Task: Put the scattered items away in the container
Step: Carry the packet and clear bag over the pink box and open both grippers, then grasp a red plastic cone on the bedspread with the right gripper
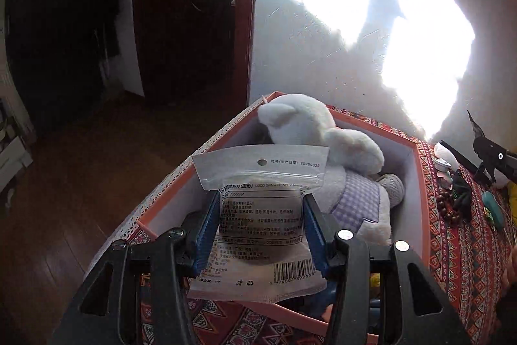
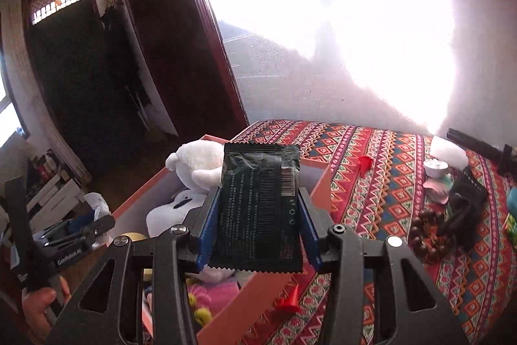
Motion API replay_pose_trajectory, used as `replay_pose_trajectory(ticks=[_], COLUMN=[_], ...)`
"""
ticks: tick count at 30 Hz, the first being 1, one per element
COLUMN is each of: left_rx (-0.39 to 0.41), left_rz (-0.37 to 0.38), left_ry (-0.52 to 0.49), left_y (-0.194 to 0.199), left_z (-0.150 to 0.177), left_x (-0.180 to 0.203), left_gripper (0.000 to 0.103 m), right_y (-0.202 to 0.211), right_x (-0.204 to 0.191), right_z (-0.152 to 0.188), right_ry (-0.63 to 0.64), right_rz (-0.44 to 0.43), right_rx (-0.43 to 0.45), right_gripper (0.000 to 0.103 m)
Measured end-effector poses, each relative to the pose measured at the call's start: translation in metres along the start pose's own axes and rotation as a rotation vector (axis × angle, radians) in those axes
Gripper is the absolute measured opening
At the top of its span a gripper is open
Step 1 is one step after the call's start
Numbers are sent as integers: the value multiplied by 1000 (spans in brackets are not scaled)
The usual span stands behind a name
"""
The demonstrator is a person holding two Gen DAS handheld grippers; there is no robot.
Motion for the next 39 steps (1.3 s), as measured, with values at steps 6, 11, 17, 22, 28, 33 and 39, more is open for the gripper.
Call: replay_pose_trajectory(ticks=[6,11,17,22,28,33,39], left_rx=[-29,54,71,106,157,56,-140], left_rz=[-62,-119,-91,55,217,221,109], left_ry=[-12,-24,-30,-95,-280,-468,-502], left_y=[-16,7,21,46,78,36,-47], left_z=[-3,-9,-9,-8,29,97,147], left_x=[-13,-16,0,54,171,265,290], left_gripper=[72,90,96,96,96,96,95], right_y=[-64,-42,16,65,110,139,163], right_x=[-18,-6,29,74,133,166,203], right_z=[-3,-7,-7,5,25,36,51], right_ry=[93,96,-17,-144,-263,-243,-270], right_rz=[125,211,210,225,267,299,315], right_rx=[-75,17,68,84,62,51,33], right_gripper=[76,92,92,93,92,92,92])
Point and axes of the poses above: each gripper's, at about its wrist camera, not at the fingertips, and y roughly against the way its jaws point, x to its right, z to its underside, the point moved 1 cm from there along -y, roughly the way its jaws point, and after that the axes turned 7 degrees about x, right-handed, at the moved point
